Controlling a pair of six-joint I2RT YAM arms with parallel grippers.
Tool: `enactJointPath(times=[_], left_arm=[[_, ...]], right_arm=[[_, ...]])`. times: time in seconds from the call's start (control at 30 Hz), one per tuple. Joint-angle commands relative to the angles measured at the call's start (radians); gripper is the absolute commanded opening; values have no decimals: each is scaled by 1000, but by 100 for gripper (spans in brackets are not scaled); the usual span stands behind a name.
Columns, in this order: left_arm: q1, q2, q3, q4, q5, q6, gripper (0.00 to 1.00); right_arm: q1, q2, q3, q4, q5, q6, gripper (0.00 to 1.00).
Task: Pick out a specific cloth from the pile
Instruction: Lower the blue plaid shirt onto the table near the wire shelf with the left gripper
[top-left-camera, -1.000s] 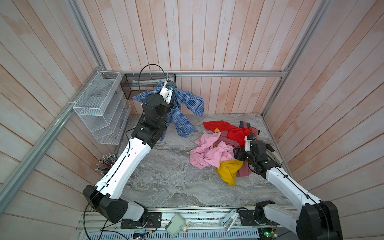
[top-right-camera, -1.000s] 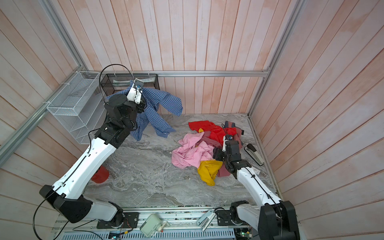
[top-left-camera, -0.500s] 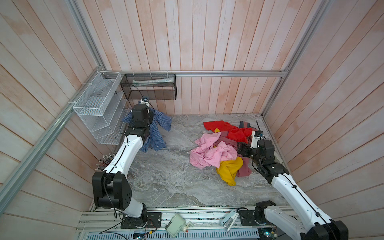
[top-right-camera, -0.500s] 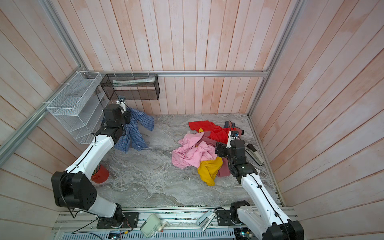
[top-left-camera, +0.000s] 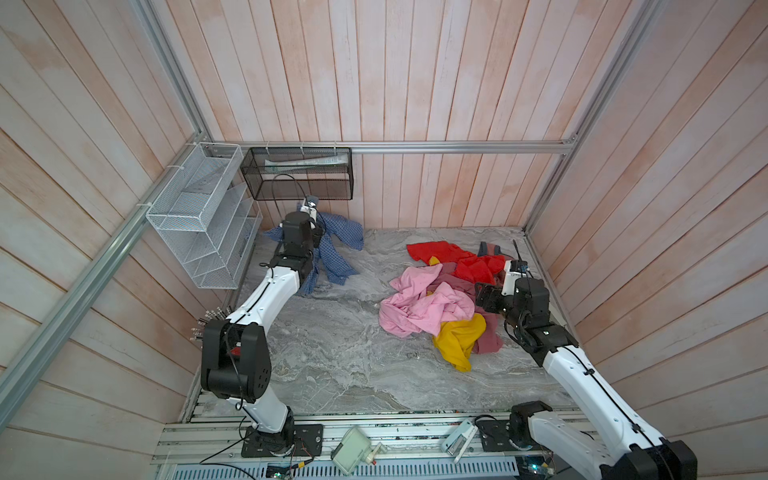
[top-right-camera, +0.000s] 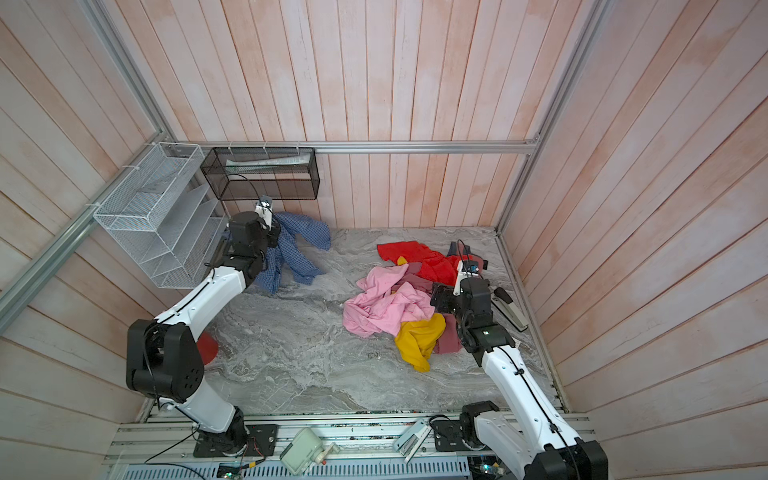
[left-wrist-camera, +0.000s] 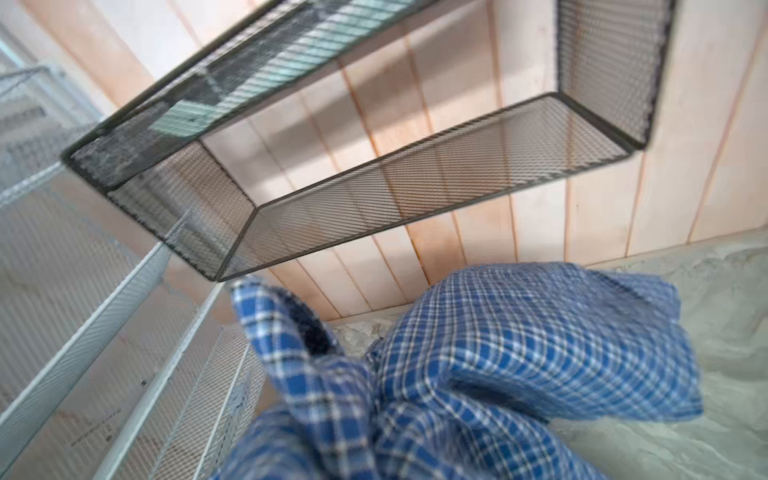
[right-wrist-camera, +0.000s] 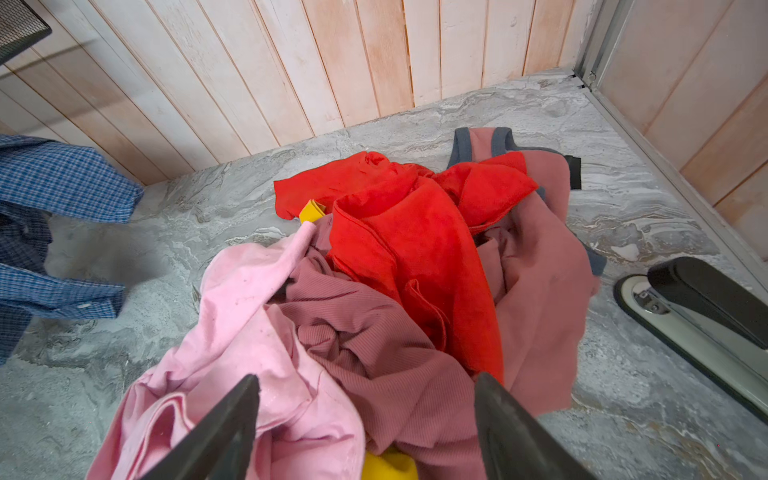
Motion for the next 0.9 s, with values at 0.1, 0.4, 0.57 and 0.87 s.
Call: enactJointPath(times=[0.1, 0.4, 0.57, 0.87], left_arm=[[-30, 119, -10, 52, -203, 66, 0], [115, 41, 50, 96, -251, 93, 0], [97, 42, 60, 146, -252, 145, 0], [-52, 181, -45, 166, -332, 136, 0]], right_arm=[[-1, -25, 39, -43, 26, -4, 82], [-1, -29, 27, -44, 21, -2, 82], [1, -9, 25, -31, 8, 3, 82], [17, -3, 47, -63, 30, 5, 82]])
